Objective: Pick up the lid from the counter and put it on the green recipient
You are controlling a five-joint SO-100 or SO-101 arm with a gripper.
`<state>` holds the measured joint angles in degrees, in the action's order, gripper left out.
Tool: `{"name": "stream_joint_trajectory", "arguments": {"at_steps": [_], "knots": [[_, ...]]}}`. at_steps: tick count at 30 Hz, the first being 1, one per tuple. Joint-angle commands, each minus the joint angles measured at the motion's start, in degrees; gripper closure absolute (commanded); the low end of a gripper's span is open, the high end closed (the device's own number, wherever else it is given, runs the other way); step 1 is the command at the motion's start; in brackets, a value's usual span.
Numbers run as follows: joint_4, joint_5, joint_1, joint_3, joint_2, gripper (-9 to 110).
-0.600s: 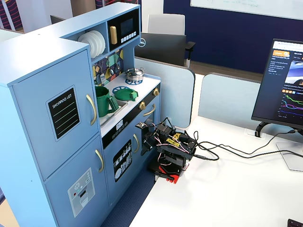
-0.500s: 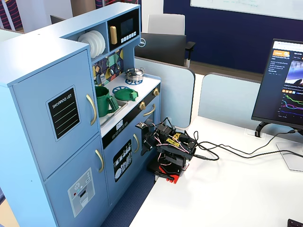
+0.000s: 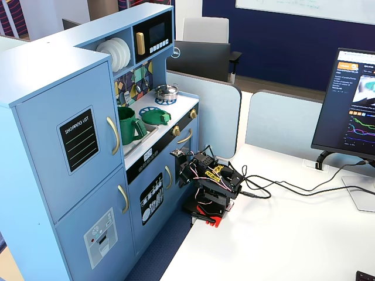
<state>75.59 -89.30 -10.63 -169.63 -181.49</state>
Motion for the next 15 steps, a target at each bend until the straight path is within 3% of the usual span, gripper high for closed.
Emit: {"name": "stream_joint_trajectory", "arguments": {"at_steps": [1, 5, 7, 10, 15], "knots": [[-10.3, -4.0, -7.8, 13.4, 5.9, 99], [-31.1, -6.7, -15.8, 22.9, 13.8, 91], [-46.4, -4.3, -19.6, 24.1, 18.1, 76], [-65.6, -4.0, -23.9, 24.1, 24.7, 63], [-76.5, -5.3, -26.4, 25.8, 33.2, 56]]}}
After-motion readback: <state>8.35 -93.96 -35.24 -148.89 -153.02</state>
